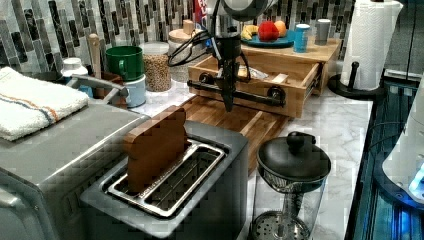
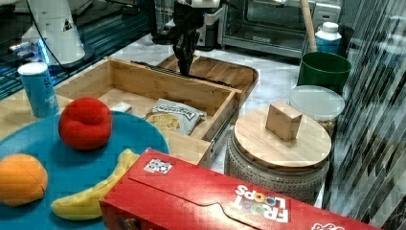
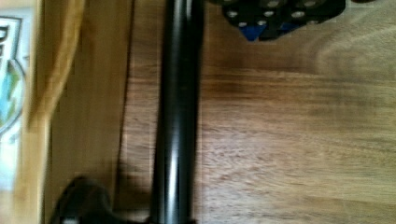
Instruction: Close the drawer.
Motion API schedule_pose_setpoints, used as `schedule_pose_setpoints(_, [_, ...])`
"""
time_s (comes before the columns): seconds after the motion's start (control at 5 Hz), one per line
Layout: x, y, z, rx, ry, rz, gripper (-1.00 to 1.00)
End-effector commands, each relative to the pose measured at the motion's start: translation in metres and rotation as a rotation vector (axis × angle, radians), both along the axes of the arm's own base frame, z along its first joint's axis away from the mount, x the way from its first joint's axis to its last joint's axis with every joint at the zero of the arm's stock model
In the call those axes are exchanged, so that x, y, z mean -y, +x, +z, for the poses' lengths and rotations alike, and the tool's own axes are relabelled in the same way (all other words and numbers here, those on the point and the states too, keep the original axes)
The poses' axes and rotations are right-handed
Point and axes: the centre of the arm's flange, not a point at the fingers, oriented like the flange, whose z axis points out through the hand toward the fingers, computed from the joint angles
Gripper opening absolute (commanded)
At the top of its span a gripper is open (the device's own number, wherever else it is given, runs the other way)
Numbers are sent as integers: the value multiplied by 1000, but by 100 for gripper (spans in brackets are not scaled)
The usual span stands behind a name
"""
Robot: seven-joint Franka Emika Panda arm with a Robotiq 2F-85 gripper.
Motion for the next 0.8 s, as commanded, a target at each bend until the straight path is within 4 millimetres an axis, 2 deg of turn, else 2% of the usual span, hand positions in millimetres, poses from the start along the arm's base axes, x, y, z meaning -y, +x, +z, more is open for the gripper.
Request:
schedule_pose_setpoints(0.2, [117, 33, 77, 77, -5, 17, -100])
schedule_pose_setpoints(0.4, [155, 35, 78, 111, -14, 4, -100])
schedule_pose_setpoints(0.6, [182, 31, 72, 161, 0, -47, -100])
schedule_pose_setpoints(0.8, [200, 25, 75, 194, -24, -61, -100])
